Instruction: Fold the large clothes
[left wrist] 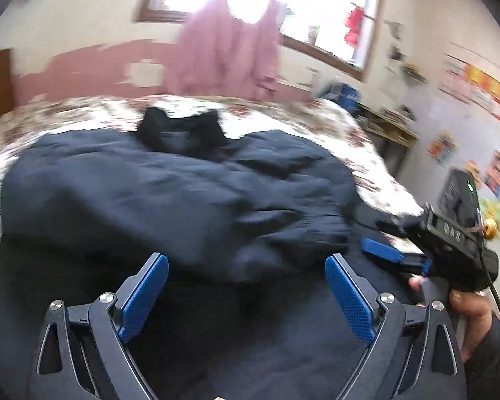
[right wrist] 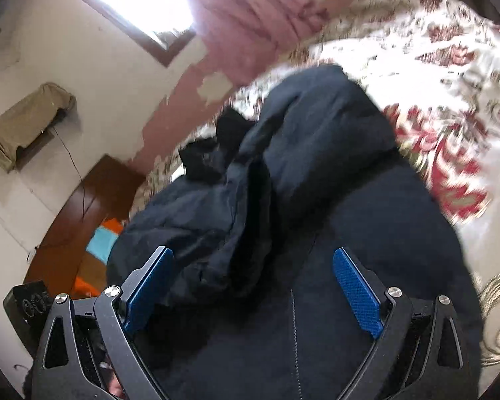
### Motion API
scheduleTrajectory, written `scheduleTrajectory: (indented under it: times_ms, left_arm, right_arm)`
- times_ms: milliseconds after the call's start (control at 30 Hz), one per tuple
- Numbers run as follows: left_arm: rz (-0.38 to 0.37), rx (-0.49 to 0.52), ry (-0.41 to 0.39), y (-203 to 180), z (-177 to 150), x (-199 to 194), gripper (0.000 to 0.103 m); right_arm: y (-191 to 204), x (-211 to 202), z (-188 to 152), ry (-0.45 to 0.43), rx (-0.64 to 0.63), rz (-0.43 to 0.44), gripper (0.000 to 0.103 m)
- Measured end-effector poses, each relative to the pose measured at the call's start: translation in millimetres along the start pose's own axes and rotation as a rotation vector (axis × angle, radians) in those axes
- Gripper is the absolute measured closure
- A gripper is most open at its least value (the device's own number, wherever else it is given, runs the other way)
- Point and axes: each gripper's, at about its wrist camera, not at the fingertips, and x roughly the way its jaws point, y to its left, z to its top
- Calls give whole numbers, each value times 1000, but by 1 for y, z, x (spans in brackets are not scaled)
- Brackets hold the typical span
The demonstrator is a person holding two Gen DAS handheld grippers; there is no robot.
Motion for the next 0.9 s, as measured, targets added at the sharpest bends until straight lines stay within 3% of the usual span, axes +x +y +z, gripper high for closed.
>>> scheduleTrajectory:
  times_ms: [100, 167, 233, 267, 367, 467, 667, 800, 900]
  left_arm:
    - [128, -47, 23, 28, -3, -15, 8]
    - [203, -66, 31, 48, -6, -28, 8]
    - [275, -76, 23, 68, -8, -42, 8]
    - [297, -81, 20, 75, -8, -47, 8]
    - [328, -116, 35, 102, -8, -56, 8]
    - [353, -155, 34, 130, -9, -69, 8]
    - [391, -187, 9, 158, 12, -72, 8]
    - [408, -208, 5, 168, 24, -62, 8]
    - [393, -228, 29, 178, 32, -41, 8]
  right_arm:
    - [9, 10, -2, 12, -31, -65, 10]
    - [16, 14, -4, 30, -31, -56, 41]
    - [20, 25, -5, 83, 0, -24, 54]
    - [21, 29, -7, 94, 9, -15, 68]
    - [28, 28, -20, 77, -9, -51, 90]
    - [40, 15, -16, 20, -50, -40, 96]
    - [71, -32, 23, -137, -186, -85, 97]
    - [78, -36, 55, -195, -251, -172, 97]
    - [63, -20, 68, -186, -267, -347, 96]
